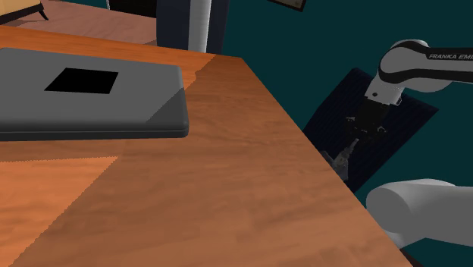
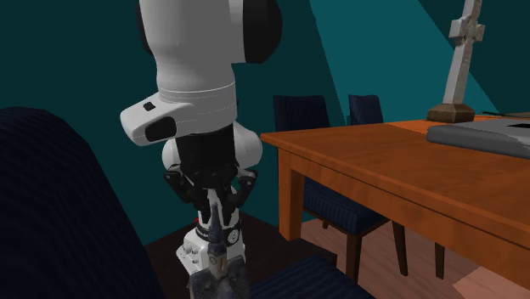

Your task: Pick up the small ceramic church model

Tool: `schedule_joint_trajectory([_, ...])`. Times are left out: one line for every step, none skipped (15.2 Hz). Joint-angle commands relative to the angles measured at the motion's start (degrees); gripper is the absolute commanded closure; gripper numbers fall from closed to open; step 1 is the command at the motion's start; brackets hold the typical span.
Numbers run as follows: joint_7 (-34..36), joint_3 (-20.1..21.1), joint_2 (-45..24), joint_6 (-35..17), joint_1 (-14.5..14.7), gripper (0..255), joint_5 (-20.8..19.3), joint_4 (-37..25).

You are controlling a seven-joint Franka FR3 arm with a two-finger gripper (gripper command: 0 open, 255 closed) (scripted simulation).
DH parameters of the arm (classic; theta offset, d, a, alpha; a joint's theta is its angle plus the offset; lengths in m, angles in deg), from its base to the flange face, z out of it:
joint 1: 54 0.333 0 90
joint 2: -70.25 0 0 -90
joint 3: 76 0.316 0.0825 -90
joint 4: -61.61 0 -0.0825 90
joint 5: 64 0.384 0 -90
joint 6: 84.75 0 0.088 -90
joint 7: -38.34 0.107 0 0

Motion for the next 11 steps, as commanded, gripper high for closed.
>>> schedule_joint_trajectory([-0.02, -0.02, -0.05, 0.04, 0.01, 255, 0.01, -0.01])
schedule_joint_trajectory([0.02, 0.09, 0.09, 0.86, 0.04, 255, 0.10, -0.70])
schedule_joint_trajectory([0.07, 0.20, 0.20, 1.67, 0.07, 255, 0.18, -1.40])
schedule_joint_trajectory([0.11, 0.31, 0.30, 2.48, 0.11, 255, 0.27, -2.11])
schedule_joint_trajectory([0.15, 0.41, 0.39, 3.28, 0.14, 255, 0.36, -2.82])
schedule_joint_trajectory([0.20, 0.51, 0.46, 4.07, 0.18, 255, 0.44, -3.55])
schedule_joint_trajectory([0.24, 0.60, 0.51, 4.86, 0.22, 255, 0.53, -4.28])
schedule_joint_trajectory([0.28, 0.70, 0.55, 5.64, 0.25, 255, 0.61, -5.02])
schedule_joint_trajectory([0.32, 0.79, 0.58, 6.41, 0.29, 255, 0.70, -5.77])
schedule_joint_trajectory([0.36, 0.88, 0.59, 7.18, 0.33, 255, 0.78, -6.53])
schedule_joint_trajectory([0.40, 0.97, 0.58, 7.94, 0.37, 255, 0.86, -7.30])
